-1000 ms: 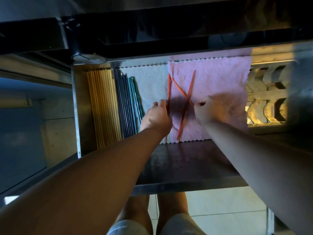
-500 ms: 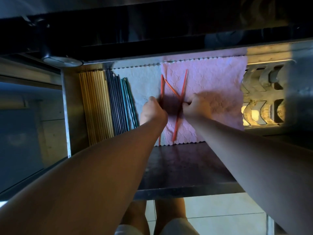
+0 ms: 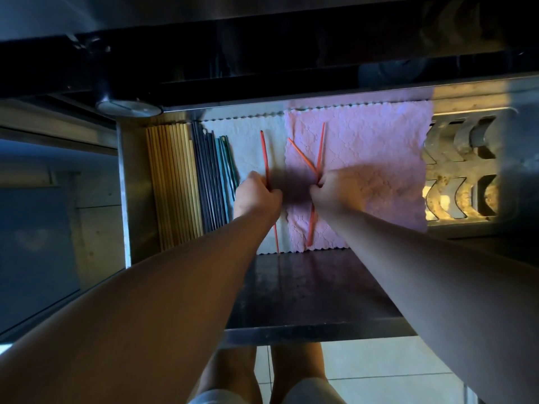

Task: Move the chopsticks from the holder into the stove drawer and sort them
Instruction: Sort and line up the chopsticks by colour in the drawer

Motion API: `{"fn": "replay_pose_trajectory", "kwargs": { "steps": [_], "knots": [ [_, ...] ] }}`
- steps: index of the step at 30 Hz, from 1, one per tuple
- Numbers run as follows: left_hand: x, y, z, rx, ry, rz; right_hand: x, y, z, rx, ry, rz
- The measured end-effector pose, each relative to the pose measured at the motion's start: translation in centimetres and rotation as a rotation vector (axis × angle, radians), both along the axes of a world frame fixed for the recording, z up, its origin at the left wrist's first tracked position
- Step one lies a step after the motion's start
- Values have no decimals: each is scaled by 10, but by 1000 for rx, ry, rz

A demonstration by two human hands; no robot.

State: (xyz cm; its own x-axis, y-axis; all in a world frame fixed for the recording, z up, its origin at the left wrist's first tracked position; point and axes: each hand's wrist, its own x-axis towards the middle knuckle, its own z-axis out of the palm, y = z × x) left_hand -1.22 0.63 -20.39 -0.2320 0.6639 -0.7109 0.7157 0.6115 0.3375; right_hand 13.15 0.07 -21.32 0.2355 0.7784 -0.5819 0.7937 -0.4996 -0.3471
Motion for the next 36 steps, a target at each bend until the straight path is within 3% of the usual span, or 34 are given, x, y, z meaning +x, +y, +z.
{"fn": "replay_pose_trajectory", "kwargs": {
  "steps": [7, 14, 20, 24, 27, 36],
  "knots": [
    [-34, -5, 6, 20, 51, 55, -33, -2, 10, 28, 74, 33],
    [-54, -7, 9, 19, 51, 31, -82, 4, 6, -14, 7, 108],
    [-75, -12, 14, 56, 38, -112, -99, 12, 12, -82, 15, 10],
    [-92, -18, 17, 160, 168, -358, -103, 6, 21, -65, -44, 19],
    [-104, -24, 19, 214, 210, -510, -113, 3, 18, -108, 39, -7],
    [-112, -33, 17, 65, 134, -678, -124, 1, 22, -141, 108, -2]
  ]
}}
